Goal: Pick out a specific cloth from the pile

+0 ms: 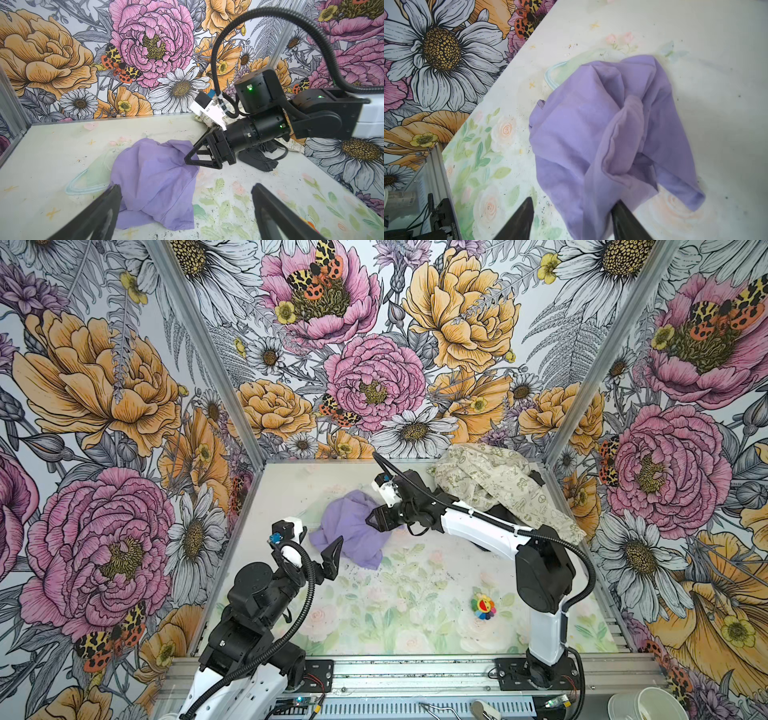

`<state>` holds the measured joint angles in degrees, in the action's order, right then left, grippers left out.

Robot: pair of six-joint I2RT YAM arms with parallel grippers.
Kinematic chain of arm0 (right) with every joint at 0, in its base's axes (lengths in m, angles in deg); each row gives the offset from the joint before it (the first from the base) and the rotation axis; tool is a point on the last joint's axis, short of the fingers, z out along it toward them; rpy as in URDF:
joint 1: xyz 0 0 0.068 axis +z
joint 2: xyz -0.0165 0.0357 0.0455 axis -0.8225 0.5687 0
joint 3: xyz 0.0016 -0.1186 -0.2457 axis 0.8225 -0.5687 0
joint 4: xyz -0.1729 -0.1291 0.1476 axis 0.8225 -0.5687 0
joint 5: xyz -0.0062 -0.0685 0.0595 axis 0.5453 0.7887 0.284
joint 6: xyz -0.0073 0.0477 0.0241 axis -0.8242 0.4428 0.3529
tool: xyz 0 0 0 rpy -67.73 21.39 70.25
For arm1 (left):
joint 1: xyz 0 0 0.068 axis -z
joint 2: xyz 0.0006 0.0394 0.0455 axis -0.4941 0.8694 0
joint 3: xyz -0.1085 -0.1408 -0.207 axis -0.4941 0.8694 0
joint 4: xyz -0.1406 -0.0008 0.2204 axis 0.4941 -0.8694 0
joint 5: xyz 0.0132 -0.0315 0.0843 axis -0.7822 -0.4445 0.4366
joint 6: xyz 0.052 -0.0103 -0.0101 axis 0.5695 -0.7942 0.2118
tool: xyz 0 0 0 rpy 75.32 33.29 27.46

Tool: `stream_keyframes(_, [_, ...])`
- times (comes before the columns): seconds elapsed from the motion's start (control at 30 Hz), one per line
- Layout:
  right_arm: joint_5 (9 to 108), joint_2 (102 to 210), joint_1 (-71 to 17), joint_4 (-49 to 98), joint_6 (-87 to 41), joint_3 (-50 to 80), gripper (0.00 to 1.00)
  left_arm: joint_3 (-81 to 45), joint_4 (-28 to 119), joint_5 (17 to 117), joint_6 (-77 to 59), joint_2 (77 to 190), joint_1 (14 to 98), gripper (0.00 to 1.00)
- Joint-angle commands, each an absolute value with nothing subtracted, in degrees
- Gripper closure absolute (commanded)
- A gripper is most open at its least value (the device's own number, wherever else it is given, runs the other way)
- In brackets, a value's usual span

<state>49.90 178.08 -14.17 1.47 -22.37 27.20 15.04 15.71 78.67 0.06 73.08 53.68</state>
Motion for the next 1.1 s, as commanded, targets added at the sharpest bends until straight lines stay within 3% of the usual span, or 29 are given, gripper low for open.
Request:
stream_keyframes(0.0, [50.96, 171.70, -15.79, 2.58, -23.57, 23.03, 0.25, 15.60, 14.81, 84.42, -2.63, 73.31, 53.34, 0.01])
stream_keyframes(0.2, [54.11, 162.13, -18.34, 2.70, -24.96, 15.57, 0.13, 10.65, 7.63, 90.19, -12.50, 82.51, 53.31, 0.01])
stream_keyframes(0.7, [64.74, 141.38, -21.15, 4.07, -27.62, 1.72, 0.12, 9.32, 18.79, 93.96, -26.56, 114.77, 54.45, 0.01])
stream_keyframes(1.07, [67.80, 129.87, -21.94, 8.16, -27.88, -5.40, 0.03, 5.49, 30.93, 85.11, -31.32, 138.55, 49.06, 0.04])
